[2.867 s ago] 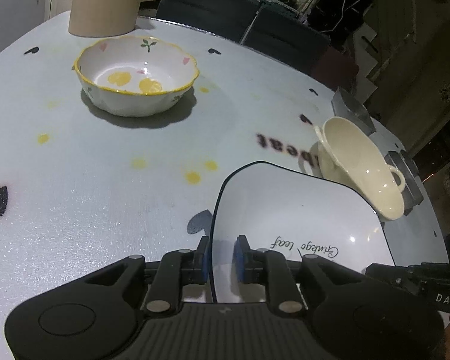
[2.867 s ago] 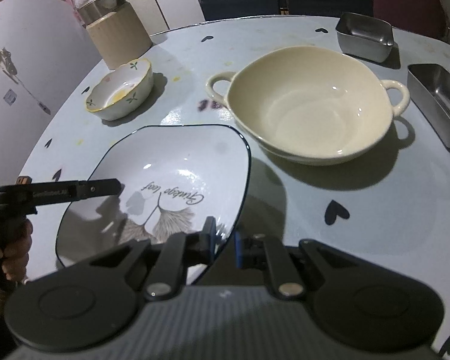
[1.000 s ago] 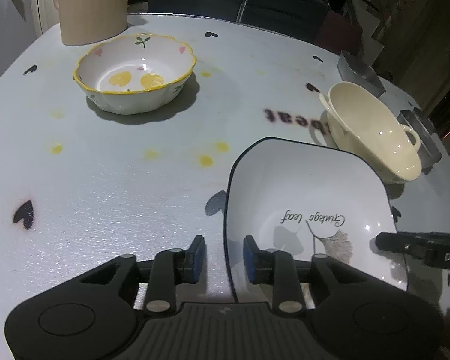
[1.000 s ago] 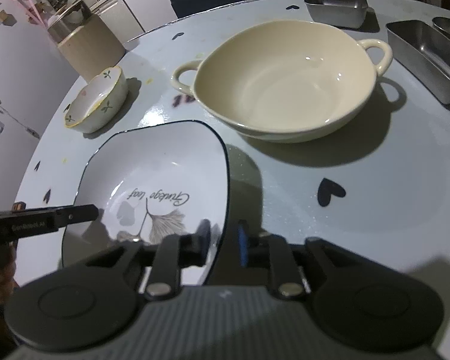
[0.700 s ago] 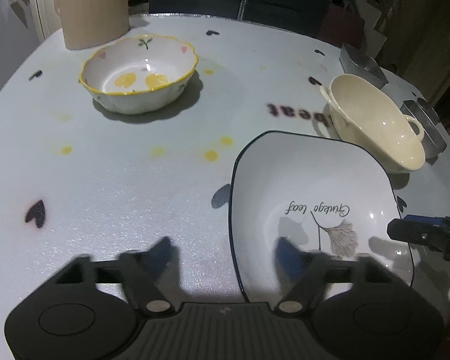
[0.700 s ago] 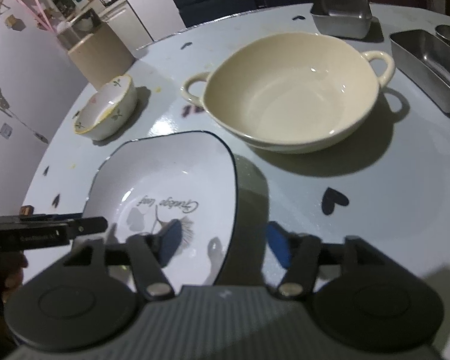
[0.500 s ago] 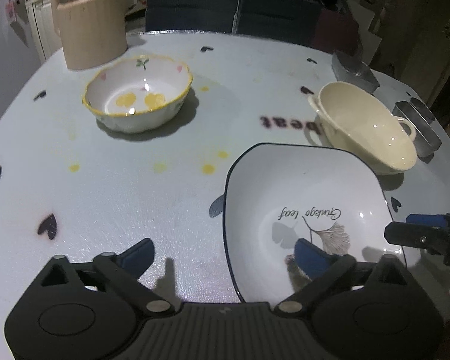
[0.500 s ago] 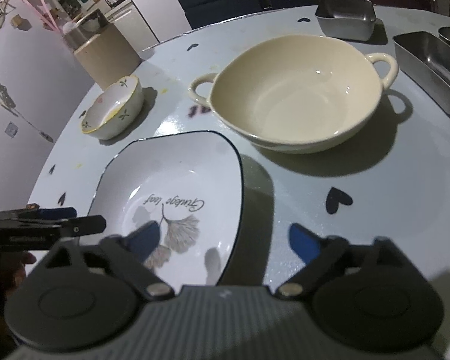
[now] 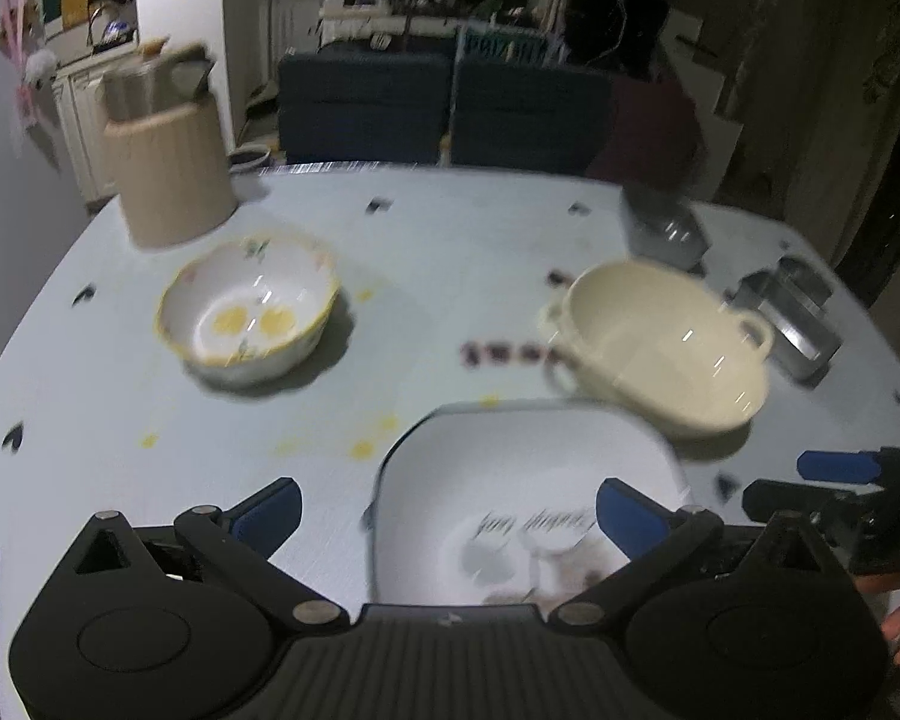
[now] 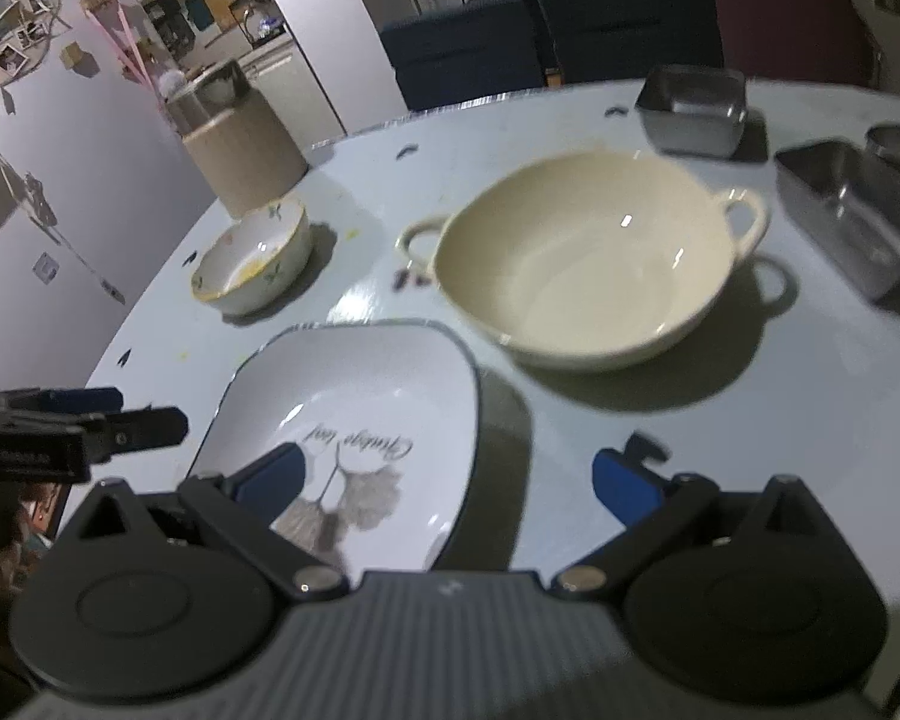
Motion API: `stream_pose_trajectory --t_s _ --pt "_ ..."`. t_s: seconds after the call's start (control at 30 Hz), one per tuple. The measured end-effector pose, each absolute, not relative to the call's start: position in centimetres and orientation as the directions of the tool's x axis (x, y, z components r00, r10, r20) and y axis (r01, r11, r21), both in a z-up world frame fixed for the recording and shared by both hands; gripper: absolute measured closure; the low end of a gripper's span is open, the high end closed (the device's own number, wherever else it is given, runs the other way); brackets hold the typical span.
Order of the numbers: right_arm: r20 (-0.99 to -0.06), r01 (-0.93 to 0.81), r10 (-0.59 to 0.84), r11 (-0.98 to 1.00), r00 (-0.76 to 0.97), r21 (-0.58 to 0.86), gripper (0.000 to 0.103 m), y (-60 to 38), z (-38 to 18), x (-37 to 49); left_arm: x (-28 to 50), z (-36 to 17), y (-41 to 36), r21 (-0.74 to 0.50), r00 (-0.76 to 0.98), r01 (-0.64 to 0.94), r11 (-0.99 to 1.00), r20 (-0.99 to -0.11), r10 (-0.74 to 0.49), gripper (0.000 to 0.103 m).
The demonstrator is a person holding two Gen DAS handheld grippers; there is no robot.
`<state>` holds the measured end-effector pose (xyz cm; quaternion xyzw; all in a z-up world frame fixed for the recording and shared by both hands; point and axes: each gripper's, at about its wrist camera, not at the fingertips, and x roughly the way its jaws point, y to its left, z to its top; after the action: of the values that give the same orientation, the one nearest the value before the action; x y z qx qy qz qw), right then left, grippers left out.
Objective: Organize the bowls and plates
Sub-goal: 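Move both grippers to the cream two-handled bowl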
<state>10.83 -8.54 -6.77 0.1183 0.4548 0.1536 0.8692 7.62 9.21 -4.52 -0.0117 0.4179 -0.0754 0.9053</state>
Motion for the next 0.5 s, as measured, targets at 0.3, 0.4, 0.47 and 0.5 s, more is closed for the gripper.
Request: stream_pose_trajectory --t_s 0.3,0.4,0.47,0.5 --pt "-0.696 -0.146 0.321 0.943 0.643 0.3 0.0 -13.0 -3.6 11.8 10.3 -2.8 5.4 -0.075 0.681 0.142 0.987 -0.717 -0.152 0.0" --pt "-0.689 -0.129 0.307 0.945 0.656 0.299 0.0 -14.4 -3.1 12.6 11.7 -2.7 4.4 -0.082 0.675 0.147 0.986 -0.72 -0.161 0.0" --pt "-0.686 -0.113 0.298 0.947 0.663 0.301 0.0 -15.5 -2.9 13.2 12.4 -2.7 3.9 -0.08 0.679 0.145 0.986 -0.717 -0.157 0.0" --pt "-0.685 -0.109 0.292 0.948 0.667 0.298 0.0 -15.9 -2.8 13.5 12.8 -2.7 3.5 -0.076 0.681 0.144 0.987 -0.716 -0.154 0.0"
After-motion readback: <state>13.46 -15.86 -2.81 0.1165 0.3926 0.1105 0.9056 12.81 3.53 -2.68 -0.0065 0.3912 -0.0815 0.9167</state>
